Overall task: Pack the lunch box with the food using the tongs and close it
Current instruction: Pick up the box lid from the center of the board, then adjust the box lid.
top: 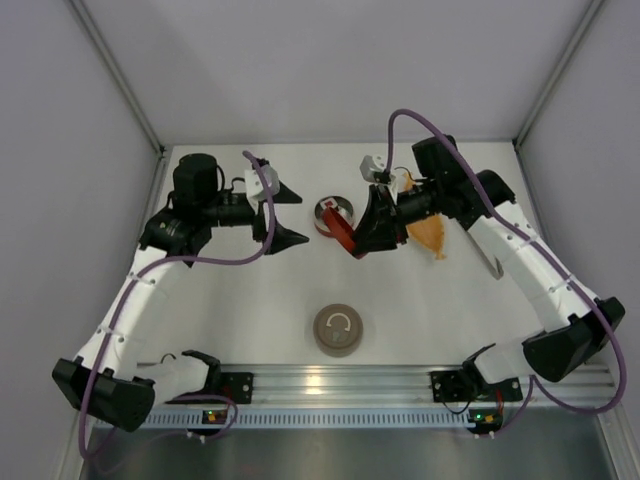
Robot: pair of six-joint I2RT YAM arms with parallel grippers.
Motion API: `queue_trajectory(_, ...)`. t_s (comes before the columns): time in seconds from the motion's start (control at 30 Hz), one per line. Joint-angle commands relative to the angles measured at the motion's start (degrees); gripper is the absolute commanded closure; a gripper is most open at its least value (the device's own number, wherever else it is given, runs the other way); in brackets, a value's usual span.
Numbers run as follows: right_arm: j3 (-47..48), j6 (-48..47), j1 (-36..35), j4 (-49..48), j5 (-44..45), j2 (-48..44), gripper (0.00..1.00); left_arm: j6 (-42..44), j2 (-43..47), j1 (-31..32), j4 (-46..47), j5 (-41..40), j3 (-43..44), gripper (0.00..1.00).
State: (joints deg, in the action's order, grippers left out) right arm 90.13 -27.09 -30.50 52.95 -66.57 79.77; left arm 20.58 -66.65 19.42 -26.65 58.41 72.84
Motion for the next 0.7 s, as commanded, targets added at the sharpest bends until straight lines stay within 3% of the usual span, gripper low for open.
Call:
queue_trajectory(0.0,1.6,-3.7,0.4,6.7,-6.6,1.6,1.0,17.4,1.2,0.2,-8.2,-1.0,4.6,0.07)
queue_trajectory(0.13,2.2,-11.7,-1.4,17.5,-5.8,3.1,1.0,29.9,-2.8,0.4,-19.8,0.5,13.3,0.05)
queue_trajectory(0.23,-0.2,-11.6,-1.8,16.5,-4.9,1.8,1.0,38.5,-7.1,2.0,-32.9,2.9,20.2,0.05)
queue_trajectory(0.3,-0.2,-12.0,-1.8,17.3,-4.5,1.8,1.0,43.3,-8.4,6.2,-39.7,0.5,22.1,0.07)
queue_trajectory(0.47,1.2,-13.4,-2.5,19.5,-5.0,2.7,1.0,43.9,-9.6,13.6,-39.7,-4.4,21.1,0.09)
queue_trajectory(0.67,1.7,-13.5,-3.8,20.1,-5.2,2.5,1.0,41.9,-10.3,16.0,-36.4,-5.7,20.6,0.14)
